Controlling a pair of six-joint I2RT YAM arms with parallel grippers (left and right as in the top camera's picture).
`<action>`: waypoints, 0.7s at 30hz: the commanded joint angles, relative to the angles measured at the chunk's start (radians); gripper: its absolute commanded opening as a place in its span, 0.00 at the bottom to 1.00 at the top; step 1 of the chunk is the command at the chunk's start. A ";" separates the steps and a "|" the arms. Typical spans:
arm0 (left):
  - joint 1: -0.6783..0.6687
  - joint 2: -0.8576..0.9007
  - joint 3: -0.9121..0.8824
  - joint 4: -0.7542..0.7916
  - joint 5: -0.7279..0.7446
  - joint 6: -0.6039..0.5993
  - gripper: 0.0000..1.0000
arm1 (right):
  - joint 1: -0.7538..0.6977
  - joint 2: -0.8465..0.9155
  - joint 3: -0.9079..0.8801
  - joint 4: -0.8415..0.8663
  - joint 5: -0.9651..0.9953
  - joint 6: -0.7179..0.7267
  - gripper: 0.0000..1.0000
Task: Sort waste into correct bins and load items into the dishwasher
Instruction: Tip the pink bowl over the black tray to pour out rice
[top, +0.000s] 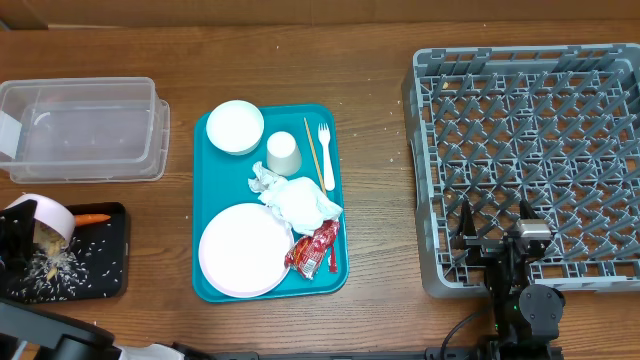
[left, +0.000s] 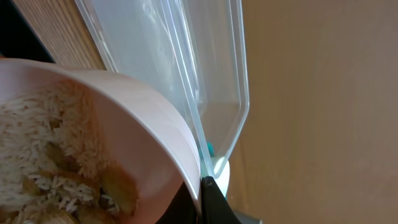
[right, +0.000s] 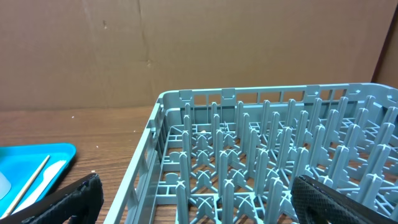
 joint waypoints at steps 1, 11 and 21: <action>0.000 0.030 -0.002 -0.013 0.074 0.042 0.04 | 0.006 -0.007 -0.011 0.008 -0.004 -0.003 1.00; 0.040 0.053 -0.002 -0.050 0.138 0.194 0.04 | 0.006 -0.007 -0.011 0.008 -0.004 -0.004 1.00; 0.044 0.053 -0.002 -0.093 0.148 0.321 0.04 | 0.006 -0.007 -0.011 0.008 -0.004 -0.003 1.00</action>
